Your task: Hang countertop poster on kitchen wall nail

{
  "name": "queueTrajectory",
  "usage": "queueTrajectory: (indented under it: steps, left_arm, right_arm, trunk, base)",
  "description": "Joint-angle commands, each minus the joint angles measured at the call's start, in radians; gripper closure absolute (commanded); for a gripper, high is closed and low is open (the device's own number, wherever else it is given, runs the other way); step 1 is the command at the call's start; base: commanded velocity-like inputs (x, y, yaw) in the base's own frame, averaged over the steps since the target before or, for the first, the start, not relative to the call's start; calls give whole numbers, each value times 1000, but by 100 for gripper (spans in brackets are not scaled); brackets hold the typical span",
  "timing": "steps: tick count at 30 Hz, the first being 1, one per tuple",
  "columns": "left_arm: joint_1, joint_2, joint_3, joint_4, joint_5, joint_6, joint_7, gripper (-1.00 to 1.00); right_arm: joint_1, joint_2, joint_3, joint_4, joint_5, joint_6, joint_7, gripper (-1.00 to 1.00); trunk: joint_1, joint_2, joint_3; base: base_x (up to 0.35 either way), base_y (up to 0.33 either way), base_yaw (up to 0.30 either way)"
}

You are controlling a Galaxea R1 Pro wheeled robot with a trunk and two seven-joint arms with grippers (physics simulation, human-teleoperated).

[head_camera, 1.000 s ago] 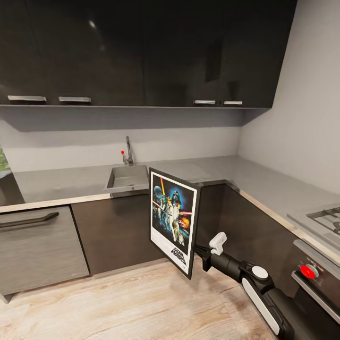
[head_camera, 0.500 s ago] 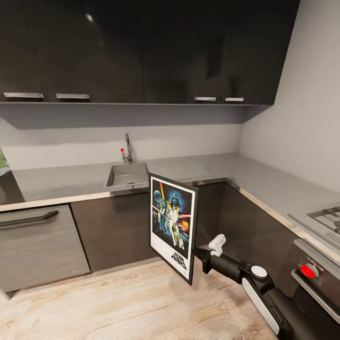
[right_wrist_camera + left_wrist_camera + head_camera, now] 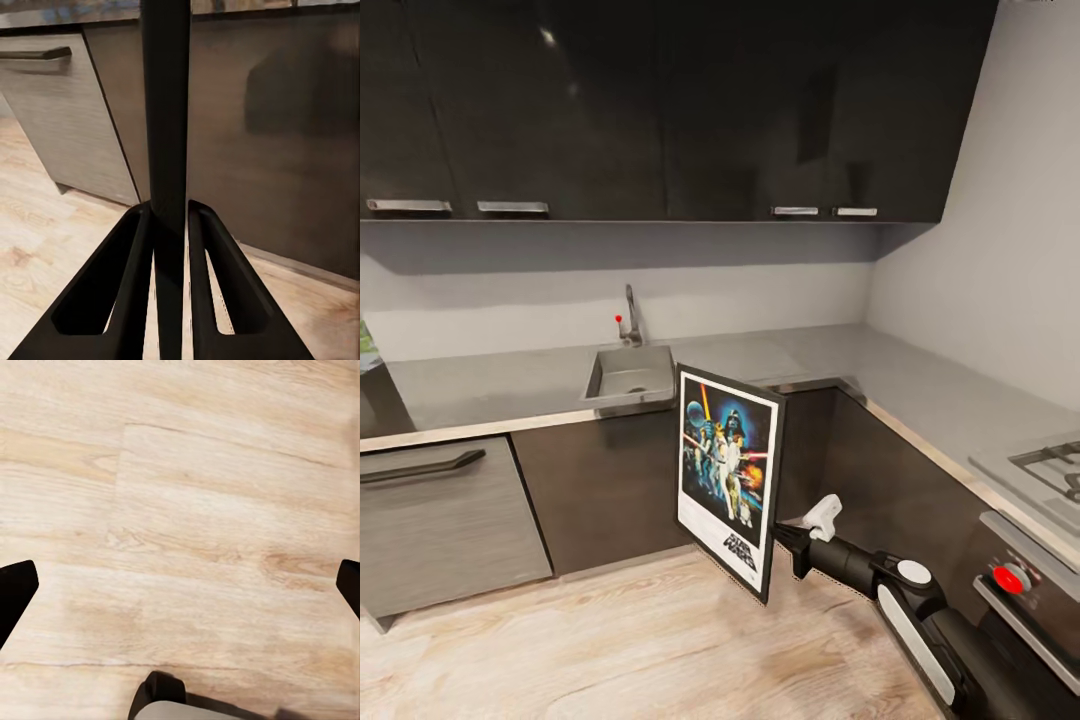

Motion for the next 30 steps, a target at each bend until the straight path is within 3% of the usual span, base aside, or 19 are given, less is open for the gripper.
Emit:
queueTrajectory:
  steps: [1, 5, 6, 30]
  left_arm:
    - [0, 0, 2, 0, 3, 0, -5, -100]
    - [0, 0, 2, 0, 3, 0, -5, -100]
    - [0, 0, 2, -1, 3, -1, -5, -100]
    - [0, 0, 2, -1, 3, 0, -5, -100]
  right_arm:
    - [-1, -1, -5, 0, -13, 10, 6, 100]
    - [-1, -1, -24, 0, -12, 12, 44, 100]
    - [-1, -1, -31, -1, -11, 11, 88, 100]
    - [-1, -1, -31, 0, -11, 6, 98, 100]
  trunk:
    - [-4, 7, 2]
    - [-19, 35, 15]
    - [-23, 42, 18]
    - [-115, 210, 93]
  base:
    - [0, 0, 0]
    - [0, 0, 0]
    - [0, 0, 0]
    - [0, 0, 0]
